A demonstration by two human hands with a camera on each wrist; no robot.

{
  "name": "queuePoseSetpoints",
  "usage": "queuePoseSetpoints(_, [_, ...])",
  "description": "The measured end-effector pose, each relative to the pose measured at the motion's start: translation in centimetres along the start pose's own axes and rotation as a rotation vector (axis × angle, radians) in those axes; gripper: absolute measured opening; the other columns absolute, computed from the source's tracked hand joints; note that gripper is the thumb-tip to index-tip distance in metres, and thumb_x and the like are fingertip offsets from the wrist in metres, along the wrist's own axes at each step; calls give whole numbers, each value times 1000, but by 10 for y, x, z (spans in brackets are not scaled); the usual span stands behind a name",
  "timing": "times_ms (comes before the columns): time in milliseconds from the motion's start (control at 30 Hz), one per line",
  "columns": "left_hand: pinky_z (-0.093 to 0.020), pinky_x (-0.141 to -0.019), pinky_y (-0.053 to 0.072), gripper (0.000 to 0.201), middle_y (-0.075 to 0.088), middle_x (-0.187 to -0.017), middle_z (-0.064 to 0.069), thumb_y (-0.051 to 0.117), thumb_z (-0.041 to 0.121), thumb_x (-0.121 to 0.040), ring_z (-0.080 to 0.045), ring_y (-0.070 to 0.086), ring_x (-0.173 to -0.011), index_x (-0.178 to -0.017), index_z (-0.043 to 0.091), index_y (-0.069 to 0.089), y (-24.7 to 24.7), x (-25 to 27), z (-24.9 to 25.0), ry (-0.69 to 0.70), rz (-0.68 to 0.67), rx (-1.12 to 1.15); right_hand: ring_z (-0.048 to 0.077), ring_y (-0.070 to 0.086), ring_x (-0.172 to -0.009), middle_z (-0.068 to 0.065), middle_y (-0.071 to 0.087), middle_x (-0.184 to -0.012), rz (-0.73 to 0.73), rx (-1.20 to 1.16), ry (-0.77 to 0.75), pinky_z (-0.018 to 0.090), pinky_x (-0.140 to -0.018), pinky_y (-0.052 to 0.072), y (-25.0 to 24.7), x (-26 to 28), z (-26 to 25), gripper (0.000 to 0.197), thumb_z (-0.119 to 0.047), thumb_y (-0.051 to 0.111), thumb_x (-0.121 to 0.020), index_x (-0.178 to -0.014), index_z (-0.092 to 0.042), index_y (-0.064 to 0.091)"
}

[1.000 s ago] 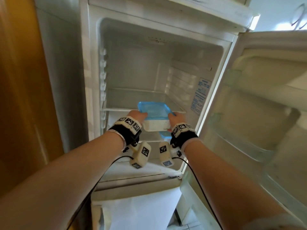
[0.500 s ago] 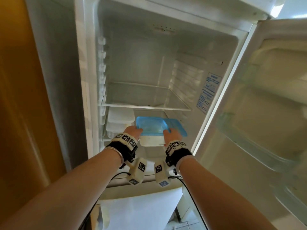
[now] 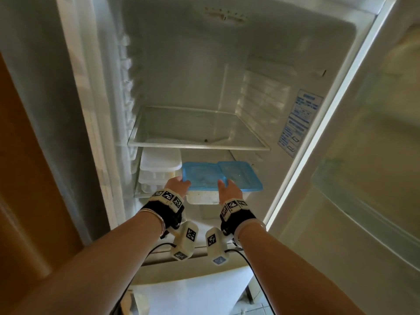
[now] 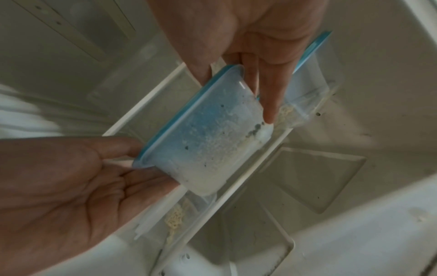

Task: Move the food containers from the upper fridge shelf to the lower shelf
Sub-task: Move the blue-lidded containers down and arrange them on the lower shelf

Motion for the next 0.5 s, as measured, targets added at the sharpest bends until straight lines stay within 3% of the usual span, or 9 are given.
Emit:
queuePoseSetpoints(67, [-35, -77, 47, 35, 57, -88, -17, 43, 12, -89, -26, 54, -81, -115, -3, 61, 2, -5, -1, 0, 24, 13, 29, 43, -133, 16, 41, -146, 12, 7, -27, 34, -106, 36, 2, -2, -1, 53, -35, 37, -100, -144, -6, 33])
queuePoseSetpoints(133, [-40, -85, 51, 35, 59, -88, -20, 44, 13, -89, -29, 57, -82, -113, -4, 62, 4, -10, -2, 0, 44, 18, 28, 42, -133, 16, 34, -149, 22, 24, -45, 34, -107, 36, 3, -4, -4, 56, -35, 38, -99, -146, -6, 29])
queuePoseSetpoints(233, [-44, -96, 52, 34, 66, -108, -27, 44, 14, -89, -38, 64, -102, -112, -2, 63, 6, -14, -3, -7, 67, 16, 28, 40, -134, 16, 29, -150, 14, 39, -61, 34, -107, 36, 4, -9, -6, 59, -36, 40, -99, -147, -6, 26])
queuePoseSetpoints(500, [-38, -94, 48, 34, 65, -116, -23, 45, 14, -90, -36, 61, -108, -116, 2, 63, 5, -28, -12, -13, 116, -38, 25, 32, -140, 12, 30, -152, -98, 118, -131, 33, -113, 29, 15, -19, -11, 63, -39, 49, -94, -146, -9, 30])
Point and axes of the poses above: each hand's wrist, its own x-axis away from the middle knuckle, its own y-axis out of the palm, z = x × y, the point moved 8 cm from there along -x, towards the middle knuckle
